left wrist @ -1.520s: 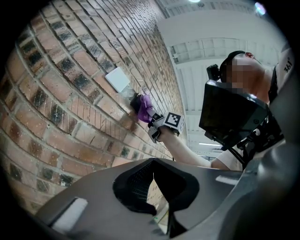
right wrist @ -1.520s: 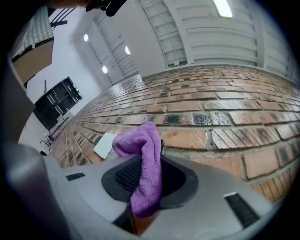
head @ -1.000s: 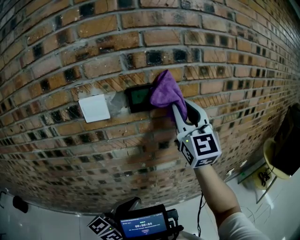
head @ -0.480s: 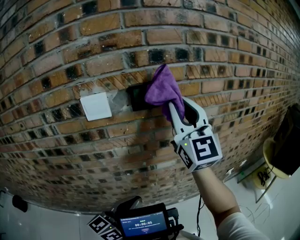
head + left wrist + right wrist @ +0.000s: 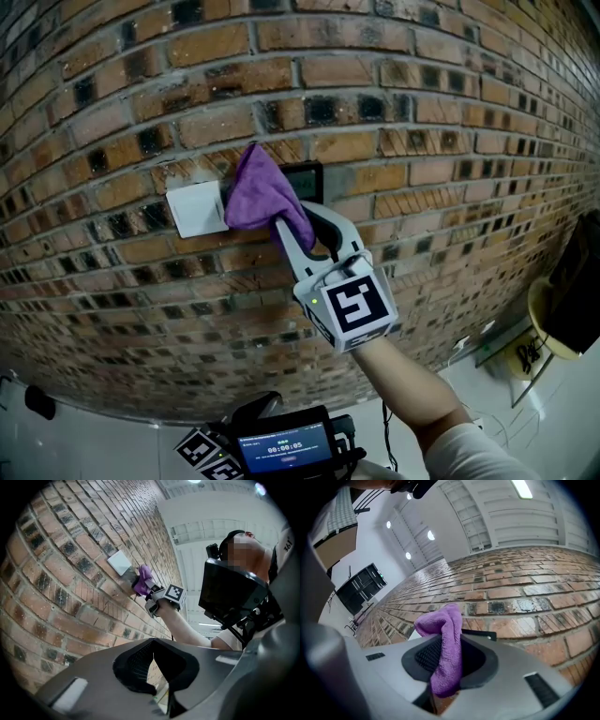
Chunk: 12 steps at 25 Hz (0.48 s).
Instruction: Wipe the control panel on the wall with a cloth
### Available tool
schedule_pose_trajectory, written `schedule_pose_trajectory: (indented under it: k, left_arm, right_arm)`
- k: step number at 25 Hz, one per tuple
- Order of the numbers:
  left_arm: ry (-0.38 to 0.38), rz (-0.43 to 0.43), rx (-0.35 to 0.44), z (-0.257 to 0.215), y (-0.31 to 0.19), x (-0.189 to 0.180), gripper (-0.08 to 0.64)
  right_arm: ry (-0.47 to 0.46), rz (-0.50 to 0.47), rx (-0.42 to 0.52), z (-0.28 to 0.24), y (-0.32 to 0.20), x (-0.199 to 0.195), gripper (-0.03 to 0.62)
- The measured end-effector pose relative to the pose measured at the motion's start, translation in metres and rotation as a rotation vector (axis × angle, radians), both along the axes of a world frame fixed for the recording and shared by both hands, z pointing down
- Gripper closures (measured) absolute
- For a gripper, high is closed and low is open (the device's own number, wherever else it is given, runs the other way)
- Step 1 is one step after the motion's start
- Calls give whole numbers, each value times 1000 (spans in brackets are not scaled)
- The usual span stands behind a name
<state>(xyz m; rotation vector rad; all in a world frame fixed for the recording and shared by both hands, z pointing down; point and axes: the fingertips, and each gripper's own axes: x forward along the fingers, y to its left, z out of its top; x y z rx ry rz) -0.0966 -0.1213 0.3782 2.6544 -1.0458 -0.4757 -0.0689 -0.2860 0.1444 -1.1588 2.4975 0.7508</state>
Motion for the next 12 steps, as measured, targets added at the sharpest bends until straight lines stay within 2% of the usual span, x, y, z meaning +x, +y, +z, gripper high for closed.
schedule_pose_trajectory:
  k: [9, 12]
  left_arm:
    - [12, -13, -3, 1, 0, 1, 572]
    - [15, -21, 2, 0, 0, 0, 572]
  right_arm:
    - [120, -120, -22, 19, 10, -68, 489]
    - [156, -131, -37, 26, 4, -78, 489]
